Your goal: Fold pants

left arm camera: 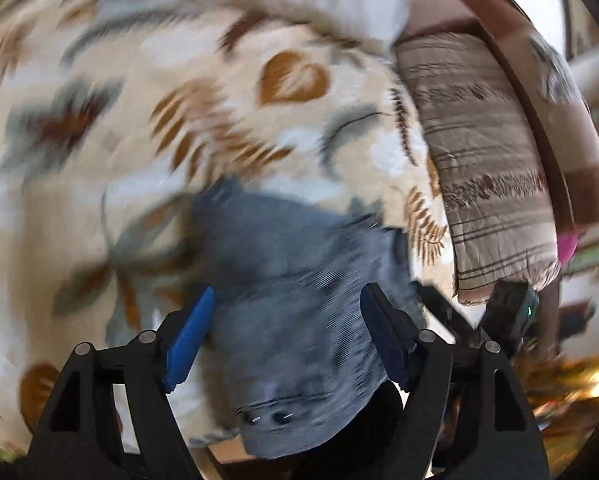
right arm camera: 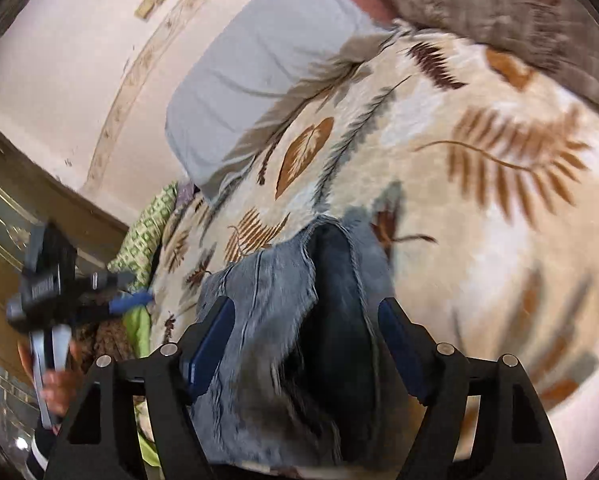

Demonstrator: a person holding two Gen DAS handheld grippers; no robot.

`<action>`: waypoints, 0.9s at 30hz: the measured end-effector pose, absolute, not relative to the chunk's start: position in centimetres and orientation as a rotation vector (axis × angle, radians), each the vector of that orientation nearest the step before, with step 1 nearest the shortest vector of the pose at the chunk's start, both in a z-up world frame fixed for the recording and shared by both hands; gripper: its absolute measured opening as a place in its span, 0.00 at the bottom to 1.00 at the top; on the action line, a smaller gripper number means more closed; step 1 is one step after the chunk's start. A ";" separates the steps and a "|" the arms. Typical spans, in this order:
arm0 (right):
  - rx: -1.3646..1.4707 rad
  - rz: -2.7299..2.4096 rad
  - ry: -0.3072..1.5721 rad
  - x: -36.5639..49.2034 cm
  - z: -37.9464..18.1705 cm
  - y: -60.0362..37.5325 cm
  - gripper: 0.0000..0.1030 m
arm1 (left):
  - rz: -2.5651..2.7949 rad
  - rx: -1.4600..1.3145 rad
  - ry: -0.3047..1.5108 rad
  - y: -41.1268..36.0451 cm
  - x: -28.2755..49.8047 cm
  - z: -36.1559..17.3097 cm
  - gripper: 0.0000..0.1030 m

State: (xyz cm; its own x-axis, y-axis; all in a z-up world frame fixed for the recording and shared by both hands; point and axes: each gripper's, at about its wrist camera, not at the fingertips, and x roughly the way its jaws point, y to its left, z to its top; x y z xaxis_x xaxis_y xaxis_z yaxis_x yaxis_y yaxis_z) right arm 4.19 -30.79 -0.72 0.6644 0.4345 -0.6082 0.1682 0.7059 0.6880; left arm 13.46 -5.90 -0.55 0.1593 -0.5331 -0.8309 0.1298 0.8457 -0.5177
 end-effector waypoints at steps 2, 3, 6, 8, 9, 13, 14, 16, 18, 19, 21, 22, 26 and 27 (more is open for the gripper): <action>0.763 0.153 0.891 5.6 -1.5 -30.0 0.76 | -0.503 -0.424 1.357 -5.3 13.1 -2.5 0.73; 0.746 0.170 0.916 6.3 -1.9 -29.3 0.75 | -0.522 -0.462 1.376 -5.3 12.5 -3.5 0.72; 0.612 0.204 0.931 6.9 -1.2 -27.4 0.06 | -0.561 -0.486 1.399 -7.0 12.0 -4.8 0.71; 0.529 0.223 0.893 6.5 0.5 -26.8 0.05 | -0.560 -0.425 1.355 -8.1 11.6 -3.7 0.71; 0.501 0.229 0.866 6.1 1.5 -27.0 0.05 | -0.567 -0.417 1.338 -8.7 11.6 -3.3 0.71; 0.478 0.178 0.915 6.7 0.3 -28.8 0.05 | -0.554 -0.395 1.320 -10.1 12.3 -3.8 0.66; 0.480 0.165 0.946 6.8 -0.7 -29.1 0.05 | -0.540 -0.373 1.322 -10.6 12.5 -4.1 0.64; 0.481 0.137 0.984 7.0 -2.5 -29.5 0.08 | -0.506 -0.309 1.317 -11.3 12.4 -4.6 0.64; 0.516 0.132 0.989 7.0 -3.5 -29.8 0.10 | -0.482 -0.266 1.309 -11.7 12.3 -4.6 0.64; 0.525 0.129 0.987 7.2 -3.8 -29.7 0.10 | -0.469 -0.244 1.302 -11.9 12.2 -4.5 0.64; 0.536 0.126 0.987 7.2 -3.9 -29.8 0.11 | -0.441 -0.203 1.286 -12.4 11.7 -4.0 0.64; 0.544 0.131 0.991 7.4 -3.8 -29.8 0.13 | -0.429 -0.184 1.278 -12.6 11.4 -3.7 0.64; 0.561 0.141 0.994 6.7 -2.5 -30.0 0.20 | -0.383 -0.111 1.232 -12.9 9.9 -2.2 0.64; 0.561 0.140 0.988 6.4 -1.8 -30.1 0.24 | -0.362 -0.089 1.210 -12.8 9.3 -1.6 0.64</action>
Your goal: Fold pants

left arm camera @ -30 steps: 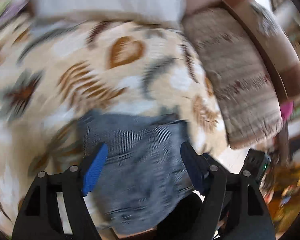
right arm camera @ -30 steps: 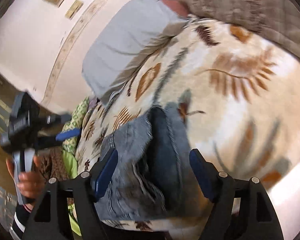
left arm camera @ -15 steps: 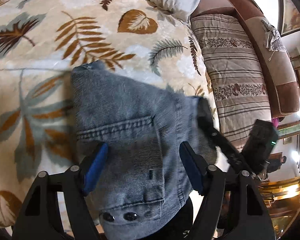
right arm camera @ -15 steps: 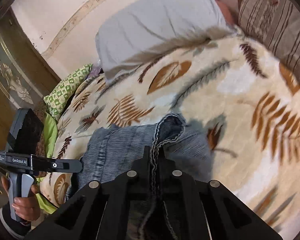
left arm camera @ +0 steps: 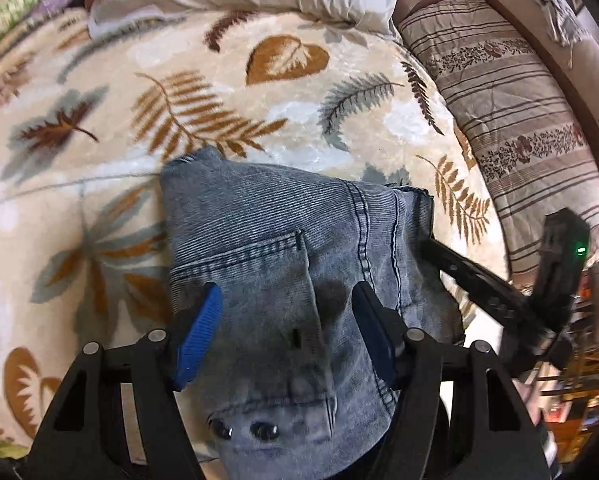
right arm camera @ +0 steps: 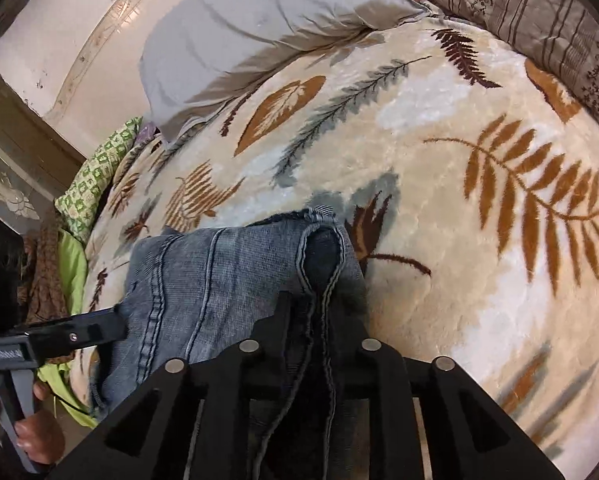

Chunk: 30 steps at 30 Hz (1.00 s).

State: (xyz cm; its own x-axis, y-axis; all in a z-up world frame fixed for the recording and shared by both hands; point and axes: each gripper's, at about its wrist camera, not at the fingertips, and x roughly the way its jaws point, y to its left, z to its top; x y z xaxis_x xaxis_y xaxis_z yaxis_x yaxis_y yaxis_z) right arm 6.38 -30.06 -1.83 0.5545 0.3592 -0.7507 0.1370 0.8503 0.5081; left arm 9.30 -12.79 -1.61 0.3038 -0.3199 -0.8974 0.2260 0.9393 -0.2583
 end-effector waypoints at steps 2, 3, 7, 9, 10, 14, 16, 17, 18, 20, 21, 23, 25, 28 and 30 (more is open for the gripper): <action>0.577 0.157 0.973 5.2 -0.7 -30.2 0.36 | -0.338 -0.055 1.186 -12.8 8.6 -1.0 0.64; 0.587 0.171 0.965 4.7 -0.2 -30.3 0.46 | -0.328 -0.038 1.174 -12.8 8.1 -0.6 0.65; 0.603 0.229 0.965 2.7 0.8 -29.4 0.60 | -0.292 0.015 1.149 -12.6 6.6 0.1 0.65; 0.580 0.236 0.992 2.1 0.5 -28.6 0.62 | -0.278 0.034 1.147 -12.3 5.9 0.0 0.66; 0.562 0.230 1.006 1.9 0.2 -28.2 0.62 | -0.274 0.039 1.153 -12.2 5.5 -0.1 0.66; 0.470 0.254 1.029 0.9 -0.2 -26.7 0.20 | -0.326 -0.008 1.221 -11.4 3.3 -1.4 0.66; 0.398 0.233 1.021 0.1 0.0 -26.3 0.19 | -0.345 0.004 1.280 -11.6 2.4 -3.3 0.66; 0.373 0.224 1.032 -0.1 -0.3 -26.2 0.19 | -0.343 0.012 1.305 -11.8 2.3 -4.3 0.66; 0.358 0.211 1.054 -0.1 -0.9 -26.2 0.19 | -0.334 0.012 1.324 -12.0 2.1 -5.5 0.69; 0.341 0.195 1.083 -0.1 -2.0 -26.3 0.19 | -0.347 -0.029 1.356 -12.0 2.2 -7.0 0.73; 0.317 0.187 1.083 -0.1 -2.4 -26.0 0.19 | -0.357 -0.065 1.377 -11.8 2.5 -7.7 0.74; 0.275 0.179 1.074 0.0 -2.8 -25.5 0.20 | -0.355 -0.144 1.409 -11.1 3.0 -8.7 0.77; 0.267 0.170 1.077 0.3 -2.7 -25.3 0.21 | -0.371 -0.154 1.406 -10.9 2.8 -8.3 0.76; 0.333 0.194 1.094 0.3 -2.1 -26.2 0.25 | -0.419 -0.142 1.387 -10.7 1.7 -6.4 0.75; 0.414 0.197 1.070 0.1 -1.2 -27.4 0.34 | -0.468 -0.168 1.350 -10.0 1.2 -4.6 0.75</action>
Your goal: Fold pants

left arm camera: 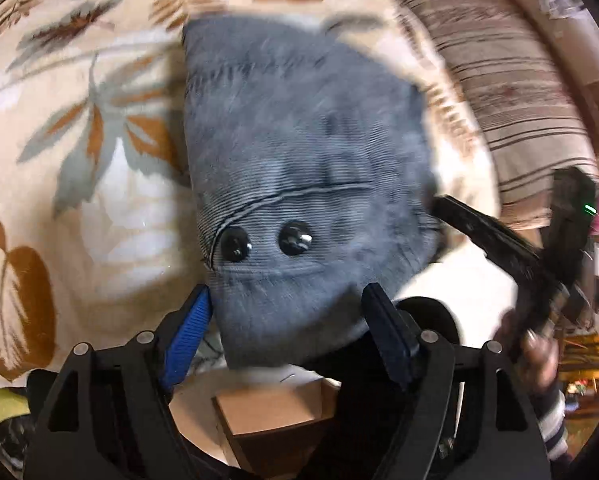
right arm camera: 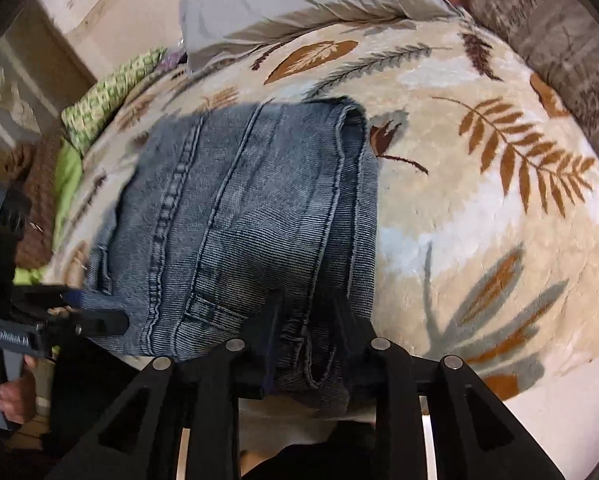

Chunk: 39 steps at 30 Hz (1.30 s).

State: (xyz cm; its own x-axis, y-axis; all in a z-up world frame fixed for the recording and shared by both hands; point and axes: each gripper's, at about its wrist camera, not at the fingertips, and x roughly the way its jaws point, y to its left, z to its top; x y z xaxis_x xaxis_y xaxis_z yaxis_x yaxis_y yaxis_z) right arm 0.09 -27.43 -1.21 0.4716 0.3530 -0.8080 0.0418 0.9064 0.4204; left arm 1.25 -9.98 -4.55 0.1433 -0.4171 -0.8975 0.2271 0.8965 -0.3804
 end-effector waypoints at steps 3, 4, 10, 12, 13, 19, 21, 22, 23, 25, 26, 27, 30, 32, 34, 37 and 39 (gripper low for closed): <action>0.553 0.185 0.974 0.1 0.4 -30.2 0.59 | -0.499 -0.230 1.249 -8.3 2.2 -1.0 0.75; 0.590 0.177 0.956 0.5 0.6 -31.0 0.64 | -0.484 -0.236 1.224 -8.0 2.9 -0.3 0.75; 0.676 0.148 0.991 4.9 -1.1 -31.9 0.68 | -0.392 -0.316 1.309 -6.8 9.2 -2.9 0.76; 0.657 0.130 0.998 6.2 -1.8 -31.3 0.67 | -0.398 -0.341 1.344 -7.3 10.0 -4.4 0.76; 0.647 0.128 1.001 6.6 -2.0 -31.1 0.67 | -0.403 -0.345 1.355 -7.7 10.2 -4.9 0.76; 0.432 0.150 1.011 7.9 -1.5 -28.3 0.20 | -0.389 -0.230 1.342 -11.0 9.9 -4.9 0.78; 0.409 0.139 0.989 7.7 -0.9 -28.7 0.12 | -0.367 -0.219 1.331 -11.1 10.1 -5.3 0.78; 0.415 0.133 0.985 7.6 -1.0 -29.1 0.12 | -0.347 -0.200 1.326 -11.2 10.2 -5.6 0.78; 0.421 0.133 0.990 7.7 -1.2 -29.4 0.12 | -0.337 -0.191 1.322 -11.3 10.3 -6.1 0.78; 0.427 0.132 1.011 7.9 -2.2 -29.5 0.12 | -0.319 -0.179 1.309 -11.5 10.3 -6.8 0.79; 0.426 0.128 1.024 8.0 -2.8 -29.4 0.13 | -0.313 -0.161 1.296 -11.6 10.2 -7.0 0.79; 0.428 0.126 1.034 8.1 -3.2 -29.4 0.15 | -0.311 -0.149 1.289 -11.6 10.1 -7.1 0.81; 0.447 0.120 1.037 8.3 -4.1 -29.4 0.16 | -0.311 -0.174 1.299 -11.2 10.2 -7.3 0.81; 0.481 0.126 1.042 8.2 -3.6 -29.7 0.21 | -0.325 -0.208 1.317 -10.7 10.2 -6.8 0.81; 0.534 0.146 1.043 7.6 -2.7 -30.3 0.25 | -0.347 -0.247 1.312 -9.9 9.5 -5.6 0.80; 0.576 0.218 0.983 5.3 -0.6 -30.6 0.32 | -0.367 -0.233 1.257 -9.3 7.5 -3.7 0.80; 0.542 0.256 0.971 4.0 0.2 -29.9 0.35 | -0.350 -0.189 1.226 -9.7 6.2 -3.3 0.80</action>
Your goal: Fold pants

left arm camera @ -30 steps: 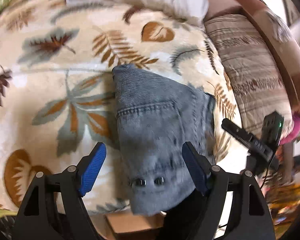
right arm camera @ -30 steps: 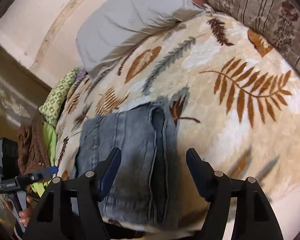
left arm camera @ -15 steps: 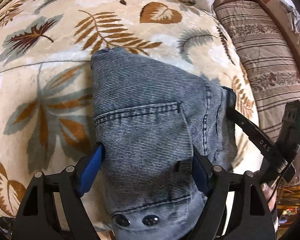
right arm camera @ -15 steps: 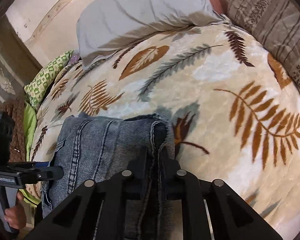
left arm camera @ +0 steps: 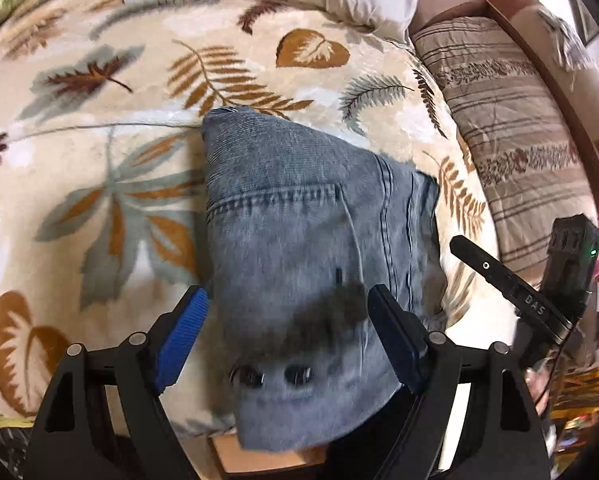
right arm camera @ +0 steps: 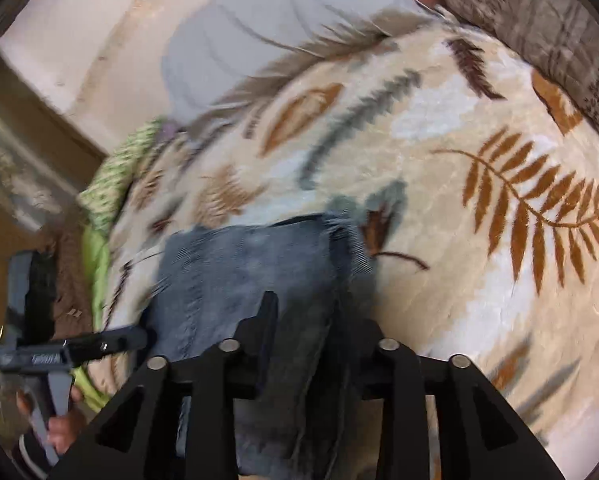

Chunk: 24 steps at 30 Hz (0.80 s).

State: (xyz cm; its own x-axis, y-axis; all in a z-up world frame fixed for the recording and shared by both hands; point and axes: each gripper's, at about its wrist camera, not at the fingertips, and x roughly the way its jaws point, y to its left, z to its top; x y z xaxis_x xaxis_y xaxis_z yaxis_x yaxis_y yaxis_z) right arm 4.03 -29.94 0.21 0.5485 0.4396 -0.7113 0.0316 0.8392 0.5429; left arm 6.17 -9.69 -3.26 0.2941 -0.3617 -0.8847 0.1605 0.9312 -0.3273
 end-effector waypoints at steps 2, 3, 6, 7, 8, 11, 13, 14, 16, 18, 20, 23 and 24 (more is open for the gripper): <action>0.491 0.269 0.985 3.2 0.2 -29.0 0.35 | -0.339 -0.136 1.210 -10.4 5.1 -3.6 0.80; 0.449 0.265 1.000 2.9 -0.1 -28.4 0.35 | -0.330 -0.098 1.209 -10.9 4.7 -4.1 0.81; 0.317 0.209 1.051 2.6 -1.8 -27.0 0.36 | -0.304 -0.022 1.205 -12.2 4.0 -5.9 0.82; 0.290 0.201 1.061 2.6 -2.4 -26.7 0.36 | -0.305 -0.021 1.214 -12.3 4.1 -6.3 0.82; 0.279 0.199 1.057 2.4 -2.6 -26.6 0.37 | -0.304 -0.022 1.227 -12.4 4.3 -6.7 0.83; 0.283 0.195 1.070 2.6 -2.1 -26.8 0.39 | -0.325 -0.082 1.257 -11.5 4.6 -6.2 0.82; 0.370 0.214 1.041 2.4 -1.3 -28.2 0.46 | -0.357 -0.111 1.234 -10.4 4.6 -4.7 0.82; 0.422 0.213 1.021 2.3 -1.1 -29.2 0.58 | -0.368 -0.127 1.224 -10.0 4.7 -4.2 0.82; 0.532 0.209 1.008 2.2 -1.5 -31.4 0.71 | -0.398 -0.173 1.232 -9.1 5.2 -3.8 0.82; 0.615 0.212 1.019 2.2 -2.5 -32.8 0.71 | -0.416 -0.213 1.261 -8.6 5.7 -4.3 0.82; 0.692 0.221 1.030 2.3 -3.7 -33.7 0.71 | -0.436 -0.296 1.301 -8.0 6.1 -5.1 0.82; 0.791 0.254 1.024 2.2 -5.2 -34.1 0.73 | -0.501 -0.438 1.309 -7.5 6.0 -4.9 0.82; 0.819 0.271 1.008 2.2 -5.2 -34.3 0.76 | -0.520 -0.451 1.299 -7.2 5.9 -4.6 0.82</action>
